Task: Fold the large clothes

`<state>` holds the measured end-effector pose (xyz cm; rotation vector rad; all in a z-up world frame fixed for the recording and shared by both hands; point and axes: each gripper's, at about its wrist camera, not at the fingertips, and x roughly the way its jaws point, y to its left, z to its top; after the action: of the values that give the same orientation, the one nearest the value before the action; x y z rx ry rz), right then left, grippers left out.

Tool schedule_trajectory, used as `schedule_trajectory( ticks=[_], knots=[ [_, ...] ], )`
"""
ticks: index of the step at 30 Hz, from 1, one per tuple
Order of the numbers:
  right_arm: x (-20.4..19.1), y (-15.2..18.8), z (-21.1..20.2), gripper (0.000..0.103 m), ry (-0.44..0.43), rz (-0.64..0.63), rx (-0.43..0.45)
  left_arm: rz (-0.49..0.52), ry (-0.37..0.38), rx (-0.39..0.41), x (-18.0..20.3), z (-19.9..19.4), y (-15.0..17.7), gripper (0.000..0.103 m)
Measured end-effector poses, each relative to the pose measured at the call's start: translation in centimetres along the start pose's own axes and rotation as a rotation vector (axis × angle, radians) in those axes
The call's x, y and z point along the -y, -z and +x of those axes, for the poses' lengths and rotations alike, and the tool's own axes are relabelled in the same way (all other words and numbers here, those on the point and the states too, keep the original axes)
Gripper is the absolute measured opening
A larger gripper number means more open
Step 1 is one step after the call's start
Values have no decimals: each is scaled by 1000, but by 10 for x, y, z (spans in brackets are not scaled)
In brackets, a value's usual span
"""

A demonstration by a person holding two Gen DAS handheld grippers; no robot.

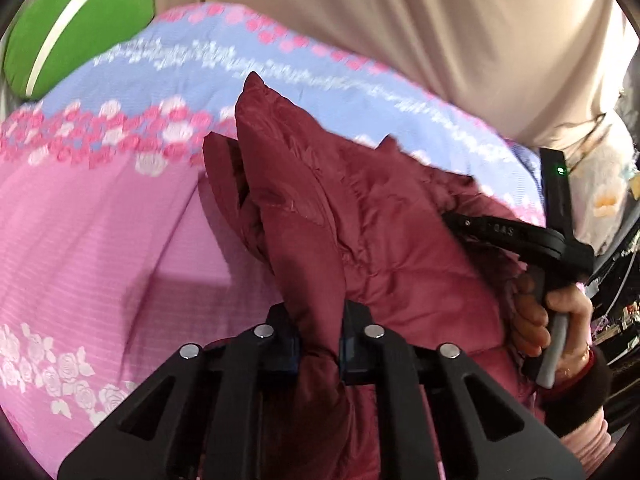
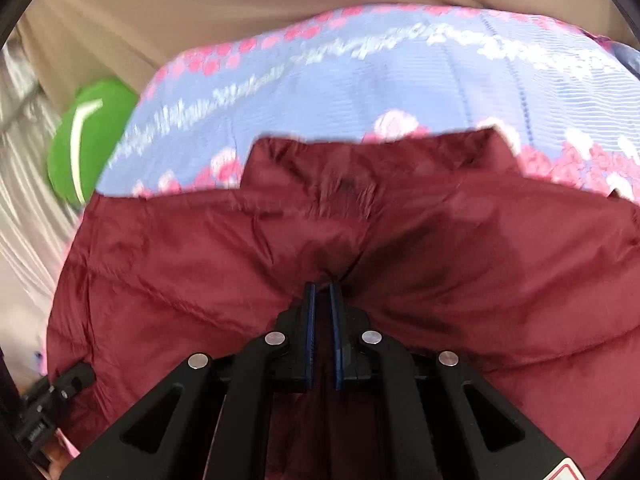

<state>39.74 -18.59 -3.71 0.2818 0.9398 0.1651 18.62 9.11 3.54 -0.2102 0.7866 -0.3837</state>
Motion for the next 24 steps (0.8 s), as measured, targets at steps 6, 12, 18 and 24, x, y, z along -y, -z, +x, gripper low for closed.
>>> schedule_trajectory(
  ticks=[6,12,18,24],
  knots=[
    [11,-14,29,0,15,14,-80,59,36,41,31,-16,-6,9],
    [11,-16,32,0,-23,7,-56,163,90,91,90,-30,-12,9],
    [18,-11,-16,11,-91,26,-8,211,137,135,130,-37,-23,9],
    [51,-10,-45,11,-19,50,6,242,170,151,154,-44,-23,9]
  ],
)
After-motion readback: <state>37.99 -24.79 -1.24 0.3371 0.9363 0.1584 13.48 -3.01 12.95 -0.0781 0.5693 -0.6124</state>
